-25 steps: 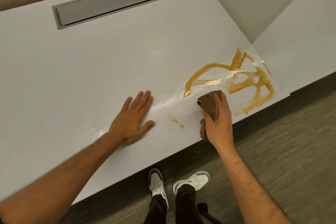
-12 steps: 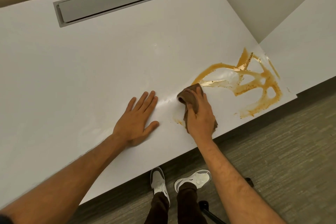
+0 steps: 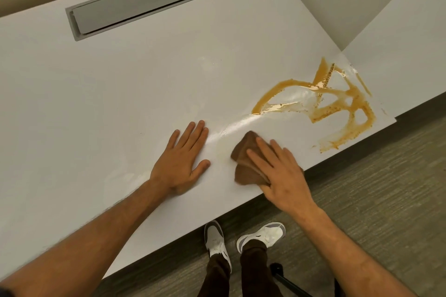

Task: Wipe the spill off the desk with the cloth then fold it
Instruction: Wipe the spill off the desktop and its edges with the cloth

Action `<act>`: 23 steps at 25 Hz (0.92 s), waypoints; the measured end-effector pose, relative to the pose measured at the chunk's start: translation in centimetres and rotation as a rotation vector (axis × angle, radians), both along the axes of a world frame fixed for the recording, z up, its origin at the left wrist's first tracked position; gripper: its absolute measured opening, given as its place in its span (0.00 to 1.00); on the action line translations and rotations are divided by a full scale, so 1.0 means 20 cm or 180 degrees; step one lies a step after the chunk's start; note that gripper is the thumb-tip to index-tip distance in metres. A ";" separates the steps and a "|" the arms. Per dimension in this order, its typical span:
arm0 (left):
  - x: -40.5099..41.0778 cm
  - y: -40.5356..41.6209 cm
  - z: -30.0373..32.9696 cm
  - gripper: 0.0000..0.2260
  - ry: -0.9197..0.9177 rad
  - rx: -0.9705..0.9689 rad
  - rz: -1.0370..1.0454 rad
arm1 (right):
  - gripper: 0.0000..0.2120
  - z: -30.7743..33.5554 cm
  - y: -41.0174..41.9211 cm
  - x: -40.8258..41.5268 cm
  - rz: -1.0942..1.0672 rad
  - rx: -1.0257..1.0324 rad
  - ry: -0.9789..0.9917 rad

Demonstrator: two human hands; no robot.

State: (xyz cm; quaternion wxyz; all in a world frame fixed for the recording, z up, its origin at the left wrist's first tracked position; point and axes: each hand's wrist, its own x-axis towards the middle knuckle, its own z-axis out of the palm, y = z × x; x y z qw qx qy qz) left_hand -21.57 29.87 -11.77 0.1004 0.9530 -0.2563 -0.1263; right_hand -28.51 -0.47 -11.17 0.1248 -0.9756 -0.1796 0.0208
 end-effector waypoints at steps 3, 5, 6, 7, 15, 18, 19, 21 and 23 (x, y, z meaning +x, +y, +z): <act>-0.01 0.00 -0.01 0.34 -0.0077 -0.0031 -0.0006 | 0.40 0.02 -0.02 0.05 -0.1156 0.0205 0.0030; -0.01 0.00 -0.02 0.34 -0.0087 -0.0060 0.0003 | 0.37 0.03 0.08 0.09 -0.1654 0.0104 0.0021; -0.01 0.00 -0.02 0.34 -0.0080 -0.0064 0.0010 | 0.36 0.03 0.14 0.10 -0.1751 -0.0008 -0.0006; -0.01 0.00 -0.02 0.34 -0.0076 -0.0056 0.0014 | 0.35 0.03 0.20 0.11 -0.1763 -0.0094 -0.0029; -0.01 0.00 0.00 0.37 0.0056 -0.0260 0.0167 | 0.37 0.07 0.49 0.32 -0.1239 0.0099 0.0213; -0.02 0.01 0.01 0.36 0.0031 -0.0499 0.0187 | 0.34 0.07 0.41 0.31 -0.0646 0.0632 0.0125; -0.02 0.02 0.01 0.36 -0.0002 -0.0597 0.0187 | 0.33 0.09 0.36 0.29 -0.0674 0.1066 0.0206; -0.02 0.05 0.04 0.35 -0.0109 -0.0699 0.0250 | 0.33 0.15 0.29 0.24 -0.1318 0.2210 0.0498; -0.01 0.11 0.06 0.35 -0.0163 -0.0532 0.0387 | 0.31 0.22 0.26 0.23 -0.1919 0.3003 0.0563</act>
